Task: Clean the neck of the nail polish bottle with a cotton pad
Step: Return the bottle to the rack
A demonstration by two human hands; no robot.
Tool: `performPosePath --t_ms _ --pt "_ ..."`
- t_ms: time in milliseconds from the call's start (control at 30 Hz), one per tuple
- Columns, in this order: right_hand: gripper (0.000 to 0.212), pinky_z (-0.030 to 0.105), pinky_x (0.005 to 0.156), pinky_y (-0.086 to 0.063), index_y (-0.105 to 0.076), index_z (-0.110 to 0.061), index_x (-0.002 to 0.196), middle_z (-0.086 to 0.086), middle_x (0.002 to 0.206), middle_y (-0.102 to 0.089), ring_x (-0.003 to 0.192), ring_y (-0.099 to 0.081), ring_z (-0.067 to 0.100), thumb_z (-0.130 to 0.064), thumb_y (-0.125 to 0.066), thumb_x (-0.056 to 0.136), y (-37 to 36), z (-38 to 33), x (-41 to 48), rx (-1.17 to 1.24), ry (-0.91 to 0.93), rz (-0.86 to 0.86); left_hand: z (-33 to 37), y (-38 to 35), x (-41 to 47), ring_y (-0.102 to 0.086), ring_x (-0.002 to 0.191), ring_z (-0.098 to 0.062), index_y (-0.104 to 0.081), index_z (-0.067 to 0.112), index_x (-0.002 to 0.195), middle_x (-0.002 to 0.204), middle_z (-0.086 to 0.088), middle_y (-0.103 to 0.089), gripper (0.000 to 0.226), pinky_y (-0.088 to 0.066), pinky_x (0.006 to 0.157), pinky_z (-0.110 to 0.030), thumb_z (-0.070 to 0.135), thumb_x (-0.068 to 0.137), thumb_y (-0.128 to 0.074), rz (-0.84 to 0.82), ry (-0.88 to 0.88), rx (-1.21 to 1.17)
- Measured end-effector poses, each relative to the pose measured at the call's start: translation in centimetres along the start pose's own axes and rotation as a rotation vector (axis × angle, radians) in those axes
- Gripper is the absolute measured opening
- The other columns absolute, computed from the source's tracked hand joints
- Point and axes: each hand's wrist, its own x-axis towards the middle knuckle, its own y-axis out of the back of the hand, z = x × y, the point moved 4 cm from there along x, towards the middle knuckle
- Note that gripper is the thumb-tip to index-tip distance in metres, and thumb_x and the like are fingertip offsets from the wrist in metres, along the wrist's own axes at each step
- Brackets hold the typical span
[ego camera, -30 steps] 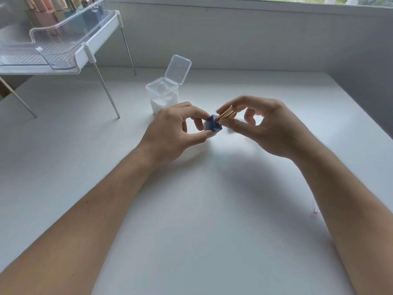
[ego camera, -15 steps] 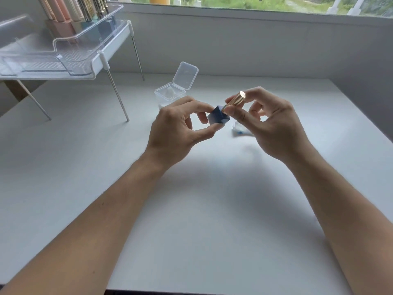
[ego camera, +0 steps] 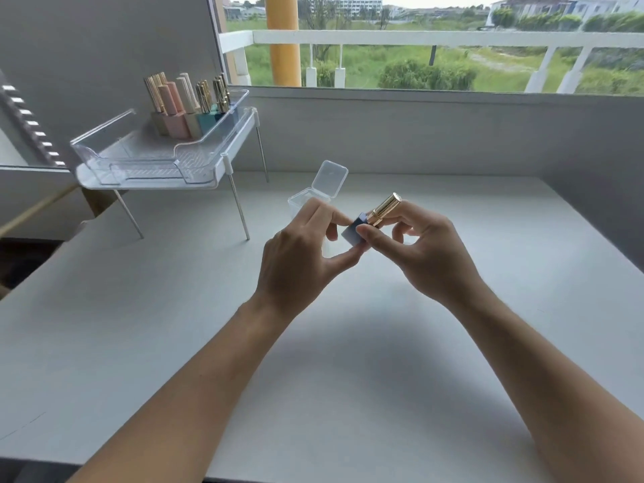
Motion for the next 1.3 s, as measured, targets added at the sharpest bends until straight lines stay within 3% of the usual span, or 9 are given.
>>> performPosePath --t_ms 133,300,400,467,633,767,900,1133,1300 --pt "0.009 0.028 0.089 -0.053 -0.081 -0.034 0.107 -0.025 0.103 -0.079 0.075 -0.06 0.015 -0.04 -0.083 0.101 -1.5 -1.9 0.9 -0.005 0.018 -0.024 -2.1 4.3 -0.1 -0.063 0.099 -0.018 -0.078 0.015 0.114 0.108 0.0 -0.066 0.031 -0.058 0.077 -0.037 0.044 0.105 -0.081 0.039 -0.034 0.029" --pt "0.008 0.012 0.079 -0.046 -0.081 -0.033 0.107 -0.038 0.085 -0.07 0.071 -0.055 0.015 -0.037 -0.082 0.1 -3.6 -5.8 4.1 0.012 0.078 -0.07 -6.2 11.7 1.2 -0.063 0.119 -0.032 -0.079 0.009 0.122 0.123 -0.011 -0.069 0.024 -0.048 0.11 -0.039 0.027 0.11 -0.069 0.158 -0.023 0.19" --pt "0.017 0.024 0.069 -0.046 -0.082 -0.029 0.105 -0.023 0.07 -0.067 0.061 -0.049 0.009 -0.045 -0.083 0.098 -5.3 -8.5 7.2 0.021 0.131 -0.06 -8.9 15.5 2.6 -0.064 0.128 -0.031 -0.078 0.009 0.128 0.131 -0.011 -0.07 0.03 -0.043 0.115 -0.032 0.03 0.111 -0.066 0.176 -0.018 0.265" --pt "0.03 0.034 0.07 -0.051 -0.081 -0.03 0.104 -0.007 0.079 -0.075 0.065 -0.057 0.012 -0.057 -0.08 0.094 -6.5 -10.5 9.5 0.011 0.187 -0.04 -11.1 17.3 3.5 -0.063 0.136 -0.031 -0.074 0.01 0.136 0.14 -0.01 -0.068 0.039 -0.042 0.119 -0.034 0.038 0.111 -0.062 0.135 0.014 0.32" --pt "0.021 0.038 0.084 -0.06 -0.08 -0.028 0.102 -0.017 0.101 -0.082 0.088 -0.075 0.025 -0.048 -0.083 0.099 -9.3 -14.7 16.1 0.016 0.23 -0.069 -15.9 19.2 4.8 -0.032 0.169 -0.027 -0.05 0.011 0.165 0.171 -0.007 -0.049 0.081 -0.026 0.138 -0.054 0.07 0.109 -0.042 -0.124 0.178 0.421" --pt "0.016 0.031 0.082 -0.057 -0.072 -0.036 0.09 -0.016 0.096 -0.08 0.087 -0.076 0.006 -0.042 -0.085 0.098 -12.5 -16.4 21.1 -0.09 0.235 -0.169 -18.1 19.7 5.0 0.003 0.176 -0.019 -0.023 0.014 0.179 0.189 -0.003 -0.016 0.111 -0.003 0.142 -0.054 0.091 0.1 -0.019 -0.318 0.305 0.484" --pt "0.019 0.029 0.083 -0.056 -0.081 -0.024 0.1 -0.006 0.104 -0.083 0.098 -0.077 0.015 -0.043 -0.086 0.097 -15.7 -16.6 24.4 -0.273 0.208 -0.239 -18.7 19.8 5.0 0.017 0.174 -0.015 -0.011 0.012 0.18 0.19 -0.002 -0.001 0.12 0.006 0.142 -0.048 0.096 0.095 -0.012 -0.392 0.354 0.467" --pt "0.026 0.04 0.089 -0.063 -0.076 -0.028 0.081 -0.003 0.101 -0.083 0.102 -0.075 0.025 -0.049 -0.09 0.088 -19.9 -14.7 27.6 -0.523 0.105 -0.272 -19.3 19.5 5.2 0.002 0.176 -0.019 -0.019 0.011 0.179 0.189 -0.005 -0.011 0.117 0.001 0.143 -0.044 0.09 0.095 -0.005 -0.371 0.336 0.498" --pt "0.032 0.049 0.096 -0.064 -0.083 -0.023 0.091 0.003 0.099 -0.081 0.098 -0.071 0.028 -0.053 -0.091 0.083 -20.7 -14.3 28.4 -0.601 0.048 -0.325 -19.7 19.3 5.2 -0.008 0.175 -0.022 -0.028 0.009 0.177 0.186 -0.008 -0.022 0.115 -0.007 0.143 -0.045 0.087 0.096 -0.005 -0.351 0.322 0.532"
